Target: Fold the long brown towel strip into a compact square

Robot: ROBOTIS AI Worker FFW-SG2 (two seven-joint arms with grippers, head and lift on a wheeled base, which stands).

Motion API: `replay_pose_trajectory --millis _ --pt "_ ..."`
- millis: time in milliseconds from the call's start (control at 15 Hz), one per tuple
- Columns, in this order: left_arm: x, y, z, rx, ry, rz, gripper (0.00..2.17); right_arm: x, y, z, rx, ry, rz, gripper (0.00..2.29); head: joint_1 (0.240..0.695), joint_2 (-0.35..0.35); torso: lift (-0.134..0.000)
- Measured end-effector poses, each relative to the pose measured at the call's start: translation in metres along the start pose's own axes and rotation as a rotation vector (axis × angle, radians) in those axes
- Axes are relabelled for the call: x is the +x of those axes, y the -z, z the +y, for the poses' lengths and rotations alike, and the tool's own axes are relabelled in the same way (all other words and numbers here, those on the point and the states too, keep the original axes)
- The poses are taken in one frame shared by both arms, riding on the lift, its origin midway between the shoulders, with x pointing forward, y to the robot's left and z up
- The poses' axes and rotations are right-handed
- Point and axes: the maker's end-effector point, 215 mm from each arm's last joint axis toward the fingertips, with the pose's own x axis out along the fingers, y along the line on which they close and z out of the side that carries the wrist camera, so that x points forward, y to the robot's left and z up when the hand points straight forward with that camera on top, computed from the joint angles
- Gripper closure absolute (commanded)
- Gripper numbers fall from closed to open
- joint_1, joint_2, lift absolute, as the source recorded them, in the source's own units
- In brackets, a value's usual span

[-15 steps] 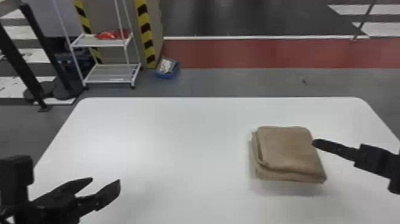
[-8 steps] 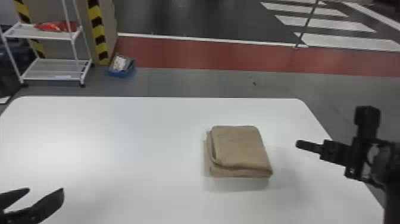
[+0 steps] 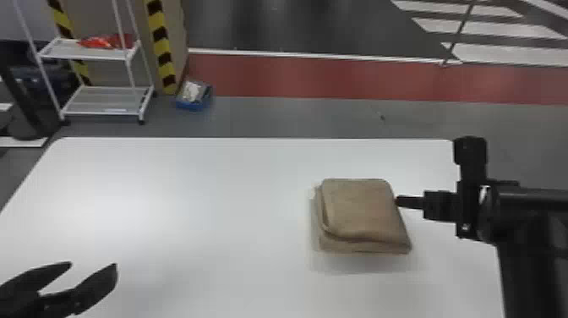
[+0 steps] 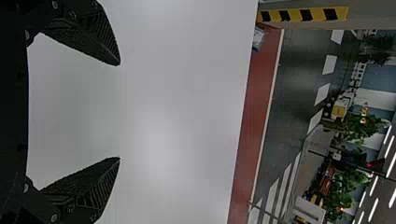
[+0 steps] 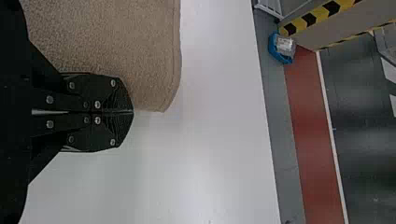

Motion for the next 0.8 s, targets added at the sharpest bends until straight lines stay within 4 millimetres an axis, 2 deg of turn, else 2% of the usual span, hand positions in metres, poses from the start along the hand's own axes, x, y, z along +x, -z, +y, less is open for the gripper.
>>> replay_pose_trajectory --millis 200,600,800 --pt "-0.002 -0.001 0.004 -0.001 -0.007 -0.003 0.18 0.016 -0.004 0.032 -0.044 -0.019 -0.005 2.22 0.695 -0.021 -0.125" --pt "-0.003 -0.002 0.008 -0.004 -0.015 -0.005 0.18 0.030 -0.029 0.101 -0.104 -0.127 -0.077 2.22 0.695 0.063 -0.125" --pt "-0.002 0.000 0.009 -0.007 -0.016 -0.003 0.18 0.040 -0.017 0.134 -0.157 -0.171 -0.042 2.22 0.695 0.107 -0.125"
